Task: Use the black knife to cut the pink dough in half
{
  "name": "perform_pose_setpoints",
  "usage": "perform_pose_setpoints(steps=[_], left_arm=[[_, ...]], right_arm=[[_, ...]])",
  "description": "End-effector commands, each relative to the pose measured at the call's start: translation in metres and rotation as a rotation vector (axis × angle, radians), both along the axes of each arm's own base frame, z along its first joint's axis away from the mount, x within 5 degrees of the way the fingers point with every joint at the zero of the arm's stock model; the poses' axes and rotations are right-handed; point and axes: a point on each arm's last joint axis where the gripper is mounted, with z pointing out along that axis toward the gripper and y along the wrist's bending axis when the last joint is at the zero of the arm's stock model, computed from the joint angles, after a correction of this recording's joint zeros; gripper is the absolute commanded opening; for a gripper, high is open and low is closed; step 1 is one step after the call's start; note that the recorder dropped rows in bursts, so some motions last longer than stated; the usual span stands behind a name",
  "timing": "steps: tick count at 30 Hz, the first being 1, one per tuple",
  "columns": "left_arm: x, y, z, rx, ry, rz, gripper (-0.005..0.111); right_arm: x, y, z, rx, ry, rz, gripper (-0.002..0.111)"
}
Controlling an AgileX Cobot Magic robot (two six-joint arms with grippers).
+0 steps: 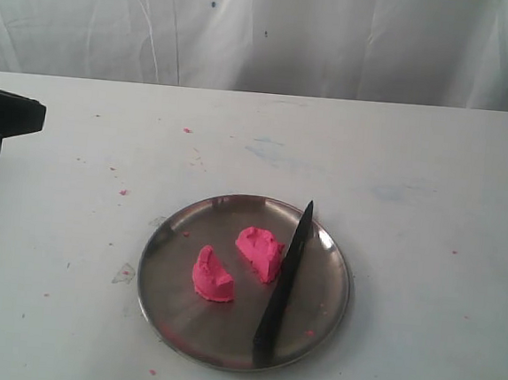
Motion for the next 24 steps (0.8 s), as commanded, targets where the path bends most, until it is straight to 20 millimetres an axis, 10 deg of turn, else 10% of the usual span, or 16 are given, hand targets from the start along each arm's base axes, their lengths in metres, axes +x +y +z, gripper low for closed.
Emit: perform_pose_setpoints(steps=[1, 5, 15, 24], left_arm=[[-0.002, -0.002, 0.000, -0.022, 0.005, -0.006, 0.000], [-0.016, -0.001, 0.002, -0.023, -0.041, 0.002, 0.000], [-0.132, 0.011, -0.001, 0.129, -0.508, -0.027, 0.000], [-0.139, 0.027, -0.068, 0.160, -0.532, 0.139, 0.000]], right_arm=[[0.000, 0.000, -0.001, 0.007, -0.005, -0.004, 0.000], [0.000, 0.000, -0.001, 0.007, -0.005, -0.004, 0.000], [0.000, 0.000, -0.001, 0.007, -0.005, -0.004, 0.000], [0.000, 0.000, -0.001, 0.007, -0.005, -0.004, 0.000]])
